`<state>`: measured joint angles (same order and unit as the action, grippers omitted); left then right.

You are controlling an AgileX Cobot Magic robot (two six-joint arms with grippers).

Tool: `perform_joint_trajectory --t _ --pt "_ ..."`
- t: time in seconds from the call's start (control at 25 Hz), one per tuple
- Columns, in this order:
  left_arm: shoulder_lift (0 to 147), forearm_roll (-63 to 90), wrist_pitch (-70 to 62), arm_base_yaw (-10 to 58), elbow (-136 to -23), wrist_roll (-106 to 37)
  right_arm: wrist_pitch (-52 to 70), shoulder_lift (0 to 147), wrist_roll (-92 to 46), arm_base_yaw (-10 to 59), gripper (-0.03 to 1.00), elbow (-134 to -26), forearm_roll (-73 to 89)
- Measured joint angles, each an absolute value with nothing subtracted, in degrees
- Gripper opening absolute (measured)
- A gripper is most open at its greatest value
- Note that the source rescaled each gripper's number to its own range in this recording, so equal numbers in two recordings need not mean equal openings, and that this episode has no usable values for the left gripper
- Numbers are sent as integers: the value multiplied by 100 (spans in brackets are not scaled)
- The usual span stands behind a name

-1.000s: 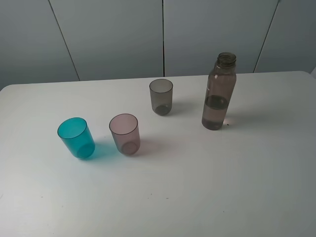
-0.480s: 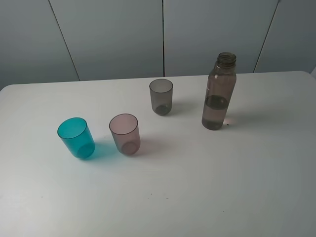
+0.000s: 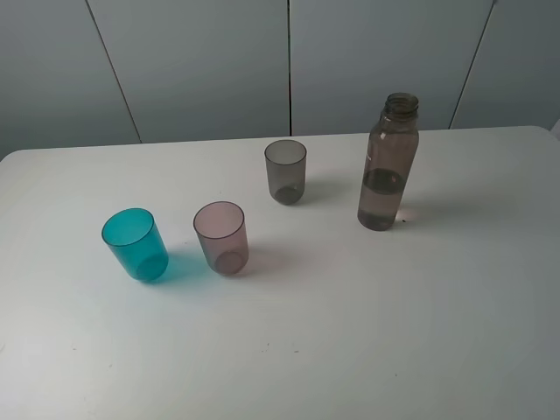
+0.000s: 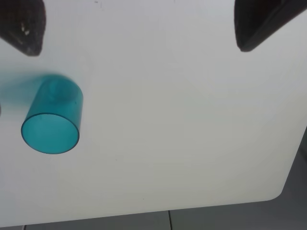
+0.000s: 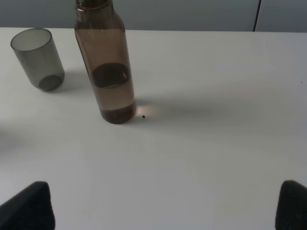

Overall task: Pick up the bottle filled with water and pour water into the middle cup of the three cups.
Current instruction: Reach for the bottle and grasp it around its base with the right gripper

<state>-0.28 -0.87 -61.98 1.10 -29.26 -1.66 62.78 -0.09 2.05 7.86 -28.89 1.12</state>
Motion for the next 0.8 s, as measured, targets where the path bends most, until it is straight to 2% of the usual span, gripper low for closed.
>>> perform_joint_trajectory --t 0.8 --pt "-28 -87 -6198 110 -2926 -166 6278 -9 205 786 100 -2889 112"
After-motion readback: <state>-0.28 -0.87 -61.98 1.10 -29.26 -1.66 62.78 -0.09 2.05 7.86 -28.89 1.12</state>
